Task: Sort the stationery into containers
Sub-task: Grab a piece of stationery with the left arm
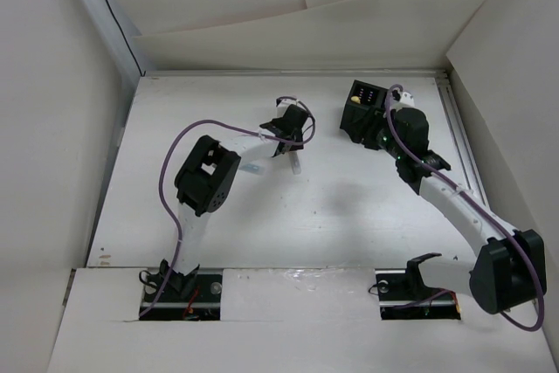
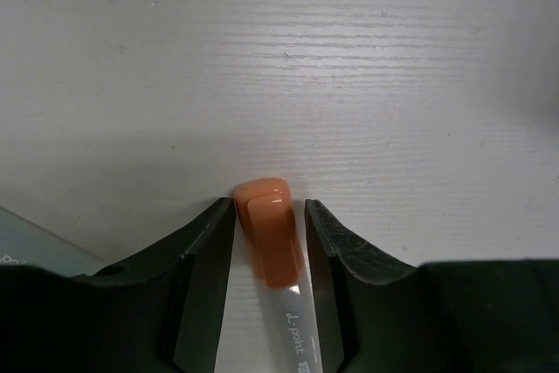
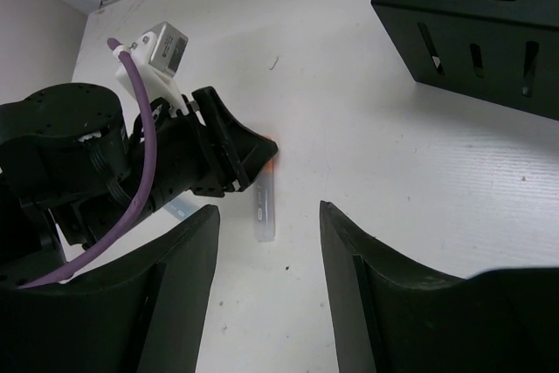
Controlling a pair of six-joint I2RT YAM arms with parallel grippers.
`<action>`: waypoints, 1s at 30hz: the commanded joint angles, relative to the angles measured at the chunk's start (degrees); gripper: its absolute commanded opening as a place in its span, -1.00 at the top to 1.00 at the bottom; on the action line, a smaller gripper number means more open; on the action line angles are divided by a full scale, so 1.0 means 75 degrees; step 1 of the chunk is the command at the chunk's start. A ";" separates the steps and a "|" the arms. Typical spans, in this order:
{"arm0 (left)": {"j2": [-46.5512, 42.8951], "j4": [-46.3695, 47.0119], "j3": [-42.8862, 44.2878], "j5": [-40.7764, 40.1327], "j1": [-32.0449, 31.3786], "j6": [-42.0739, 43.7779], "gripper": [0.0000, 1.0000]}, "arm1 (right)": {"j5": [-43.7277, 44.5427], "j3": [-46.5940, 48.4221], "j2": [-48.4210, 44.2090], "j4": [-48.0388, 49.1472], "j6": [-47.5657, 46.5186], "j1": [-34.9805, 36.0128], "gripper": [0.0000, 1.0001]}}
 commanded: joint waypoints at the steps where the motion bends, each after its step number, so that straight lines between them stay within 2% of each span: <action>1: 0.0006 -0.0090 0.0335 -0.0168 0.0033 0.0059 0.31 | -0.0051 0.0080 -0.0058 0.0433 -0.0102 0.0083 -0.11; 3: 0.0006 -0.0090 0.0335 -0.0168 0.0033 0.0059 0.31 | -0.0051 0.0080 -0.0058 0.0433 -0.0102 0.0083 -0.11; 7: 0.0006 -0.0090 0.0335 -0.0239 0.0033 0.0059 0.31 | -0.0051 0.0080 -0.0058 0.0433 -0.0102 0.0083 -0.26; 10: 0.0006 -0.0090 0.0335 -0.0239 0.0033 0.0129 0.51 | -0.0051 0.0080 -0.0058 0.0433 -0.0102 0.0154 -0.41; 12: 0.0006 -0.0090 0.0335 -0.0239 0.0033 0.0129 0.69 | -0.0051 0.0080 -0.0058 0.0433 -0.0102 0.0154 -0.47; 14: 0.0006 -0.0090 0.0335 -0.0239 0.0033 0.0129 0.78 | -0.0051 0.0080 -0.0058 0.0433 -0.0102 0.0154 -0.50; 22: -0.1118 0.0460 -0.0216 0.0182 0.0033 0.0129 0.92 | -0.0203 0.0080 -0.0129 0.0433 -0.0102 0.0154 -0.53; 29: -0.1915 0.0870 -0.0134 0.1095 0.0173 -0.0116 0.92 | -0.0706 0.0080 -0.0129 0.0433 -0.0102 0.0563 -0.50; 30: -0.2032 0.0952 -0.0134 0.1202 0.0174 -0.0117 0.92 | -0.0823 0.0080 -0.0129 0.0433 -0.0102 0.0715 -0.45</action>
